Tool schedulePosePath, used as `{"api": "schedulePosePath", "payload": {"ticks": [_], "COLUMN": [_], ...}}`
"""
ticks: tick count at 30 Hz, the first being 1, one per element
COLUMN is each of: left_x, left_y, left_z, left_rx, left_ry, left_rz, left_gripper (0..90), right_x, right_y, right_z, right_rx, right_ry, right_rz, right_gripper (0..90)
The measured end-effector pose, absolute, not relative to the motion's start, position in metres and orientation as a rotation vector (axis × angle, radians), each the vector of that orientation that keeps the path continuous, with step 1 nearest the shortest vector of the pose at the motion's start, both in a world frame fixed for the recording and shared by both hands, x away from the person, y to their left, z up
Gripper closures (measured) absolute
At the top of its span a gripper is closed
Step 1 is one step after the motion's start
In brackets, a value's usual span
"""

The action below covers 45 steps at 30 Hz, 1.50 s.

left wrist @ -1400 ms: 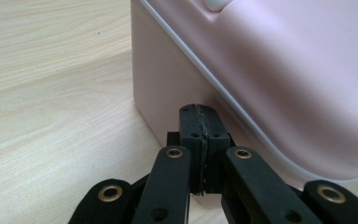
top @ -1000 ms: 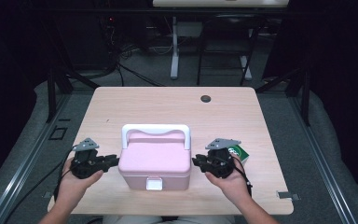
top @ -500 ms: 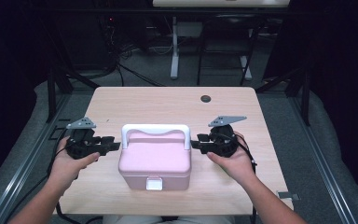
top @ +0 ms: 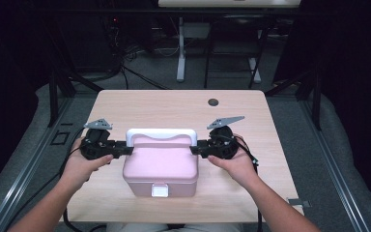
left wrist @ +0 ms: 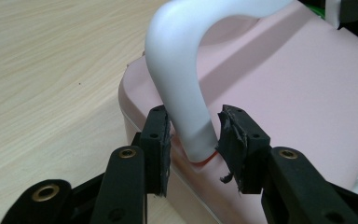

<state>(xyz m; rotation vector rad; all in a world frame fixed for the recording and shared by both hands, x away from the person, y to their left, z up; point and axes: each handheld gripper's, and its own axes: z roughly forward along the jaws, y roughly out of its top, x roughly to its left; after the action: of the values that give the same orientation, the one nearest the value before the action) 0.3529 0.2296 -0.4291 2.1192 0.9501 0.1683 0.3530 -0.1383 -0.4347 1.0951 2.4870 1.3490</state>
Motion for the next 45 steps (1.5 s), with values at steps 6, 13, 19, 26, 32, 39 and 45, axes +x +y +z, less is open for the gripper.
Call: {"api": "schedulePosePath", "payload": {"ticks": [6,13,19,26,32,39,45], "left_x": [0.349,0.338,0.335,0.334,0.341,0.351,0.35], "left_y": [0.231,0.227,0.224,0.223,0.223,0.219,0.223], "left_z": [-0.426,-0.418,-0.416,-0.412,-0.397,-0.383,-0.384], "left_rx": [2.122,2.185,2.219,2.245,2.26,2.321,2.332], "left_ry": [0.947,0.905,0.897,0.9,0.906,0.919,0.912], "left_rz": [0.179,0.236,0.267,0.265,0.253,0.228,0.207], "left_gripper": [68.1,72.3,73.5,73.5,73.6,72.9,72.8], "right_x": [0.348,0.338,0.333,0.332,0.337,0.351,0.35], "right_y": [-0.136,-0.133,-0.13,-0.128,-0.128,-0.126,-0.126], "right_z": [-0.433,-0.427,-0.426,-0.423,-0.41,-0.394,-0.396], "right_rx": [1.055,0.969,0.938,0.926,0.924,0.967,0.968], "right_ry": [2.499,2.517,2.508,2.521,2.52,2.581,2.586], "right_rz": [1.32,1.25,1.206,1.189,1.192,1.158,1.159], "right_gripper": [70.4,74.6,74.7,74.7,74.7,74.8,74.9]}}
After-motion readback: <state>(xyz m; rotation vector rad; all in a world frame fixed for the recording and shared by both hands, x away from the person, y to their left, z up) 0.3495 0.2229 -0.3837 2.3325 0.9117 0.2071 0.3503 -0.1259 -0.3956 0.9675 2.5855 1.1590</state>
